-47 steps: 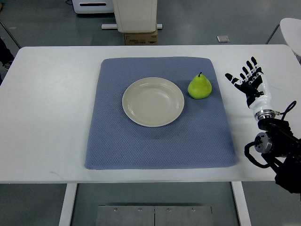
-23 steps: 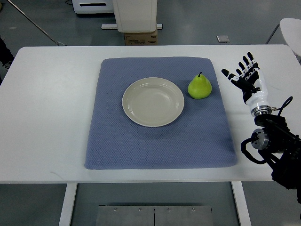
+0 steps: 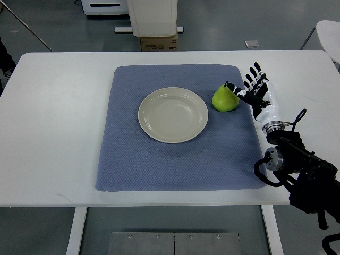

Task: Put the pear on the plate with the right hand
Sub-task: 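Move the right hand toward the green pear beside the plate, then close the right hand's fingers around the green pear, then lift the green pear up with the right hand, then carry the pear over the plate and lower it onto the plate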

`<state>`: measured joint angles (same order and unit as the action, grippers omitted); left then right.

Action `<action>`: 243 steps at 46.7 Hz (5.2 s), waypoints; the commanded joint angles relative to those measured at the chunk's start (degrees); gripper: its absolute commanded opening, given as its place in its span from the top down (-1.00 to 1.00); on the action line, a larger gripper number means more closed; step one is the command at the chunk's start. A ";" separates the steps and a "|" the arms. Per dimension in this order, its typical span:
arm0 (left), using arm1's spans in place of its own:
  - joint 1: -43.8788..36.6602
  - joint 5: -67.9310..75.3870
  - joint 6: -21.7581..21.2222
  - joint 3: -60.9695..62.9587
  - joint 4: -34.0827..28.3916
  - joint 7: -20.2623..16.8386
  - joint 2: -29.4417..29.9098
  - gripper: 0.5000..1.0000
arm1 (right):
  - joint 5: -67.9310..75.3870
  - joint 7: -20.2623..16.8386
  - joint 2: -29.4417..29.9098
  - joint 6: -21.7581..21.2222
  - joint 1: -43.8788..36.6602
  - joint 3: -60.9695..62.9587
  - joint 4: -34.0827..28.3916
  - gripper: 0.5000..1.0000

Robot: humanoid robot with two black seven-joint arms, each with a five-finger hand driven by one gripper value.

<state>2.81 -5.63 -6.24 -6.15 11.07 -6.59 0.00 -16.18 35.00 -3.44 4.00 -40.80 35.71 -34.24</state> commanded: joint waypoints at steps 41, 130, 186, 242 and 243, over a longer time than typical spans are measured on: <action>0.00 0.00 0.00 0.00 0.00 -0.01 0.00 -1.00 | -0.26 0.00 1.24 1.01 -4.20 -9.87 4.80 -1.00; 0.00 0.00 0.00 0.00 0.00 -0.01 0.00 -1.00 | -6.76 0.00 1.95 5.05 -9.12 -24.37 10.07 1.00; 0.00 0.00 0.00 0.00 0.00 -0.01 0.00 -1.00 | -6.94 0.00 3.44 -0.66 -16.41 -28.41 -0.56 1.00; 0.00 0.00 0.00 0.00 0.00 -0.01 0.00 -1.00 | -7.29 0.00 3.44 0.39 -10.88 -32.28 -0.56 1.00; 0.00 0.00 0.00 0.00 0.00 -0.01 0.00 -1.00 | -7.29 0.00 3.44 0.39 -10.88 -32.28 -0.47 0.89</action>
<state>2.81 -5.63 -6.24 -6.15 11.08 -6.58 0.00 -23.55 35.00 0.00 4.36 -51.75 3.33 -34.73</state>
